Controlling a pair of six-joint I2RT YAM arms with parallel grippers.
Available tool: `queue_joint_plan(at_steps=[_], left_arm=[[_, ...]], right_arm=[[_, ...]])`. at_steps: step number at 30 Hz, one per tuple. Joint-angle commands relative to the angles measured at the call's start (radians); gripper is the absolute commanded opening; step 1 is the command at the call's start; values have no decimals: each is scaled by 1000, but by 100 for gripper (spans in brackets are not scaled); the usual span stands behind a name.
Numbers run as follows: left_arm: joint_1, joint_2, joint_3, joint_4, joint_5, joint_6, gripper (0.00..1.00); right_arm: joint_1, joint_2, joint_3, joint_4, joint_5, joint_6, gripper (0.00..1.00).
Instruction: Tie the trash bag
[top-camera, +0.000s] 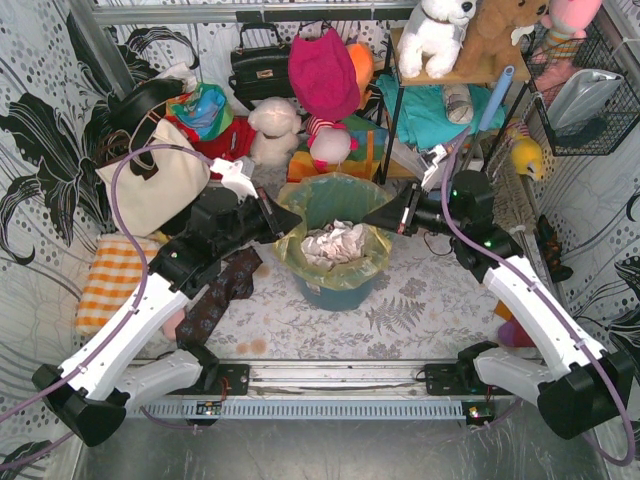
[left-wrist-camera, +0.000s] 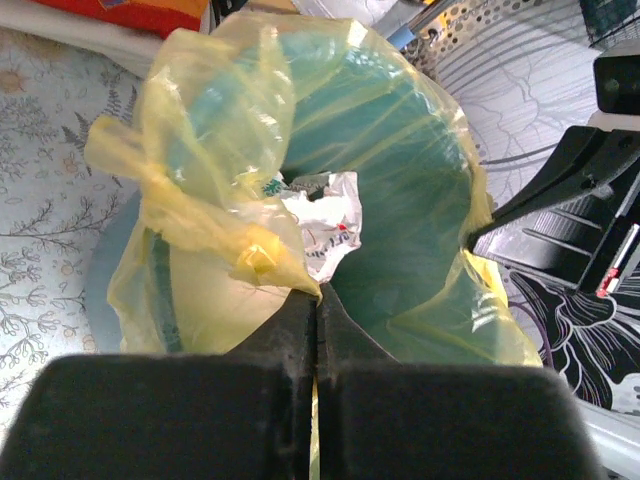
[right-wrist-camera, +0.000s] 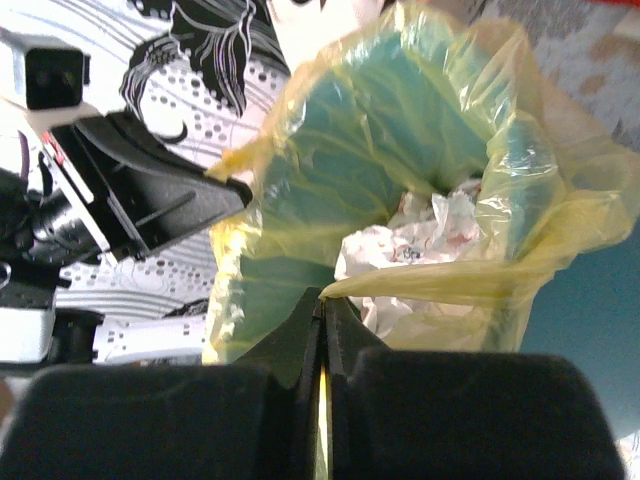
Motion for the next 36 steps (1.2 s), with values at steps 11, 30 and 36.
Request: queue_joint_plan(at_steps=[11,30,36], left_arm=[[-3,-3,-8,55,26,-15,0],[-3,-56,136,46,-223,75,0],[-3,-10,86,87,-188,70,0]], right_arm=[[1,-85,2,-20,-239,12,0],[0,-32,302,-293,395,-149,0],[-1,-22,175,-305,498,-154,0]])
